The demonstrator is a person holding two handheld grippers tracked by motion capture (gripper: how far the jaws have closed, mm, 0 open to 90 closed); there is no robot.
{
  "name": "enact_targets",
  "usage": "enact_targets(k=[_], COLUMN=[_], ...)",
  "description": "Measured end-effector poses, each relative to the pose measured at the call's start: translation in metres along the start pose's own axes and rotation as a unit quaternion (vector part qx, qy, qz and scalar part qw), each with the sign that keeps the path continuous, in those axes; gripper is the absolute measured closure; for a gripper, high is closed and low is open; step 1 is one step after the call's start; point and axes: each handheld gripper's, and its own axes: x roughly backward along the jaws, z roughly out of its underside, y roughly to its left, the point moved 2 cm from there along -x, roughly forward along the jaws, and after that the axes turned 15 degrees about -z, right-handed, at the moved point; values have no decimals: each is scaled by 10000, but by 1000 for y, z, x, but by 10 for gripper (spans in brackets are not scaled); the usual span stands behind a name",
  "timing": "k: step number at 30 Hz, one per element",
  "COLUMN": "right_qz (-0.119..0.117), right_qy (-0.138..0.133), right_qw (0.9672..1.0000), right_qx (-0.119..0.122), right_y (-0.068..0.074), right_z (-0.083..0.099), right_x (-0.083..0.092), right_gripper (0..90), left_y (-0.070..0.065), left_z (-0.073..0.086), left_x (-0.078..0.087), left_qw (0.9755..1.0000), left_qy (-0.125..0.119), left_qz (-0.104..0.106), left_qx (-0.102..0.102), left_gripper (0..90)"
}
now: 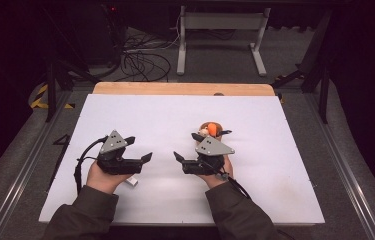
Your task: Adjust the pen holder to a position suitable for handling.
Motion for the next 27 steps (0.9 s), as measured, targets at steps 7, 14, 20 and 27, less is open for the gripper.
enact_targets(k=[7,14,20,27], right_qz=[-133,-247,-356,-464], right_qy=[86,143,199,252], right_qw=[9999,9996,9991,9985], right_qx=[-41,-89,-115,-123], right_y=[7,13,16,20], right_z=[0,0,0,0], right_x=[-8,-15,-20,-27], right_gripper=[124,104,95,94], left_y=[5,6,8,13], left_z=[0,-1,-1,1], left_x=[3,3,4,4], left_qw=[10000,9999,9999,9999], left_qy=[-10,-38,-36,-1], left_qz=[-68,-101,-131,-147], left_qx=[0,37,64,79], left_gripper=[178,179,182,183])
